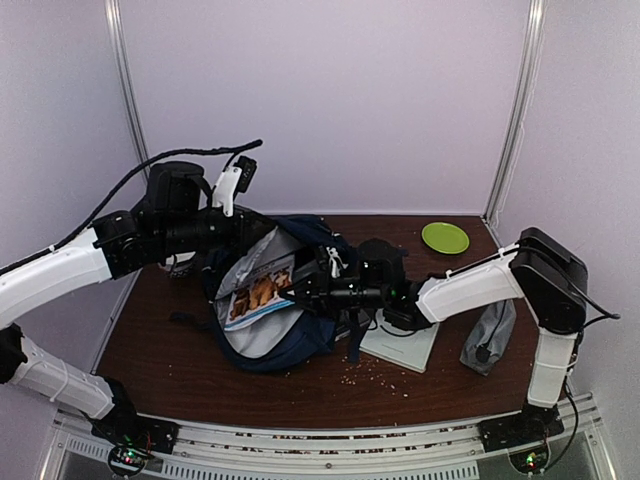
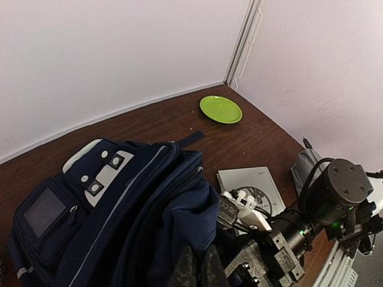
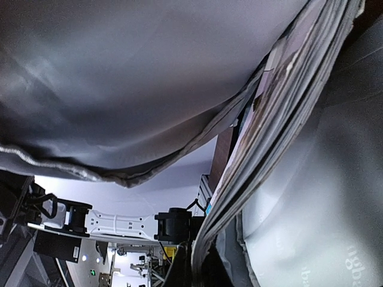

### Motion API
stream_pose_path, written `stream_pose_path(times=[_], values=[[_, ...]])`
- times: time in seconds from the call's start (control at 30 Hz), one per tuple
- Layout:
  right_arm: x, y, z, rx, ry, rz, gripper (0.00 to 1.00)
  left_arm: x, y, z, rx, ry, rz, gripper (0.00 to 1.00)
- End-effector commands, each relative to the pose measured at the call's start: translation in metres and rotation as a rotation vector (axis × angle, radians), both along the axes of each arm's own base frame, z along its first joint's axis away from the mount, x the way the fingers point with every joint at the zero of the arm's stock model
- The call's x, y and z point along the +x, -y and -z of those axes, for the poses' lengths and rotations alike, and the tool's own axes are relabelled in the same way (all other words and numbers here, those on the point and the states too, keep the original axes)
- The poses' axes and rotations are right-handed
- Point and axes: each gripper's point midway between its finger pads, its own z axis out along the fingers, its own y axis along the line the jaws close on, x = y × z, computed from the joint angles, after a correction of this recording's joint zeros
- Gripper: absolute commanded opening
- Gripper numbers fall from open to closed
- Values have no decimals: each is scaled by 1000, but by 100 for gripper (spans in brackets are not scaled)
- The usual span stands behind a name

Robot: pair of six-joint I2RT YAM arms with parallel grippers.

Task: Pack the student bag
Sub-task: Place the book in the student bag, then adjust the student bag at the center of the board.

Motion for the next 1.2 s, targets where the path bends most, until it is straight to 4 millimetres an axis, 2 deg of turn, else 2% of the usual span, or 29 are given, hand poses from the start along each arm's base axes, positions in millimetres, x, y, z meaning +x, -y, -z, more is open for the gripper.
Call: stream_pose_path(times=[0.0, 0.13, 0.17, 0.2, 0.4, 0.53, 0.7, 0.8, 0.9, 1.03, 1.1, 1.17], values=[[44, 12, 4, -39, -25, 187, 0, -9, 5, -58, -162, 123, 30, 0], [59, 31, 47, -296, -85, 295, 0, -6, 8, -49, -159, 105, 23, 0], [60, 34, 51, -335, -81, 301, 0, -5, 9, -45, -156, 97, 19, 0], [60, 36, 51, -356, -73, 305, 4, -4, 11, -44, -155, 93, 17, 0], [53, 49, 38, -417, -15, 322, 45, 3, 18, -36, -147, 81, 17, 0], [41, 56, 26, -438, 9, 309, 59, 9, 22, -34, -141, 79, 7, 0], [19, 70, 9, -475, 66, 298, 65, 18, 27, -36, -135, 80, -13, 0], [3, 87, 7, -531, 112, 312, 66, 24, 29, -38, -125, 86, -30, 0], [-3, 115, 23, -589, 113, 379, 67, 27, 30, -41, -112, 96, -38, 0], [7, 142, 53, -645, 104, 443, 71, 30, 28, -36, -91, 97, -52, 0], [17, 145, 61, -670, 109, 457, 71, 29, 27, -30, -82, 85, -53, 0], [25, 138, 71, -669, 92, 425, 70, 27, 26, -24, -81, 69, -52, 0]])
